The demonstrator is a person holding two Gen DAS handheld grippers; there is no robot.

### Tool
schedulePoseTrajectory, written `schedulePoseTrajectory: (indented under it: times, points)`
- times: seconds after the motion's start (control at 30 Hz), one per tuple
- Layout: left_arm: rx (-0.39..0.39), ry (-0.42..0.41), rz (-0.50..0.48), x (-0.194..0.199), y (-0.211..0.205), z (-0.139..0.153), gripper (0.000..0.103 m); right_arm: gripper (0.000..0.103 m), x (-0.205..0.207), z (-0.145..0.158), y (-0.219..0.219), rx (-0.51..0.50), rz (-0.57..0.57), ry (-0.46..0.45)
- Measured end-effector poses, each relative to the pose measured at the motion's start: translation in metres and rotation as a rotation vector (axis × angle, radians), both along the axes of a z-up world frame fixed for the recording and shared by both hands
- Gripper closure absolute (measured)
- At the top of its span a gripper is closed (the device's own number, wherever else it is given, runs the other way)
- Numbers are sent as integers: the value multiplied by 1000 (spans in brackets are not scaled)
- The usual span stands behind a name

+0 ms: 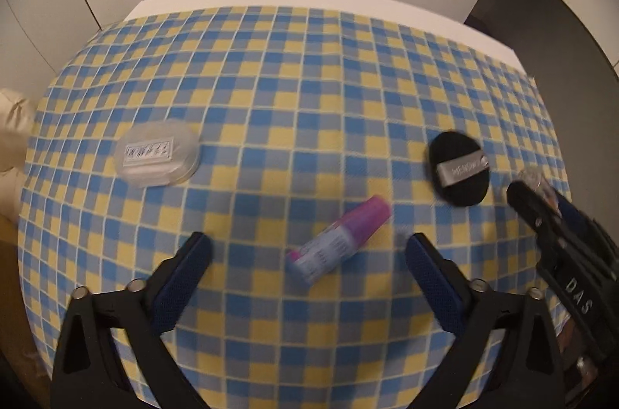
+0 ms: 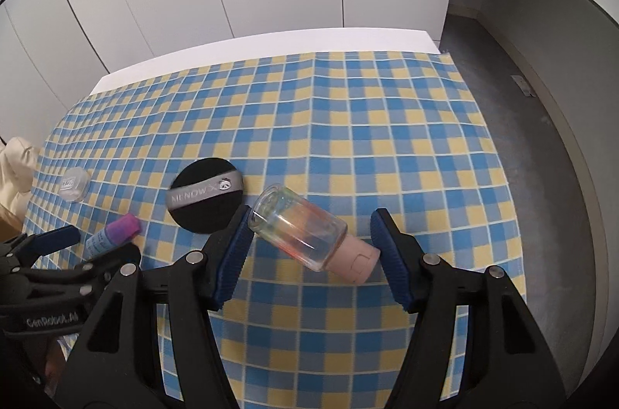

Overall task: Organize objects
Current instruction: 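Grasp the blue spray bottle with the left gripper while the right grasps the clear pink-capped bottle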

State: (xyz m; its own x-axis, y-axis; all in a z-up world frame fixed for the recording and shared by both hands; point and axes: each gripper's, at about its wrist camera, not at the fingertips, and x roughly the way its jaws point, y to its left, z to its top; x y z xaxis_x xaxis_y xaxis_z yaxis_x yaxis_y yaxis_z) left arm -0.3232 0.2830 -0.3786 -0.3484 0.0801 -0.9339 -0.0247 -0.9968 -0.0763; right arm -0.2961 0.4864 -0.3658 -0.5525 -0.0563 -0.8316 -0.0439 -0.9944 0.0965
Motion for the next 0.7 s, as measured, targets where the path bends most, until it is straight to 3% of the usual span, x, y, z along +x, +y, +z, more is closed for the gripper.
schedulePoseTrajectory:
  times: [0.03,0.07,0.1,0.13,0.17,0.43,0.7]
  points:
    - [-43,2,7,-3,6,-1,16,38,0,1,1,-3,-2,2]
    - [-83,12,5,-7,14,-1,30,38,1,1,2,-8,-4,3]
    - [-69,35,-12,-6,18,2,58,38,2,2,3,-14,-6,3]
    - [-72,49,-23,-5,21,4,75,38,4,4,10,-20,-6,2]
    - [-60,47,-30,-5,21,5,85,38,5,4,10,-25,-5,0]
    - [-62,65,-33,6,16,10,85,38,1,9,7,-15,13,7]
    - [-69,64,-3,11,-14,20,85,38,-4,18,-8,4,16,5]
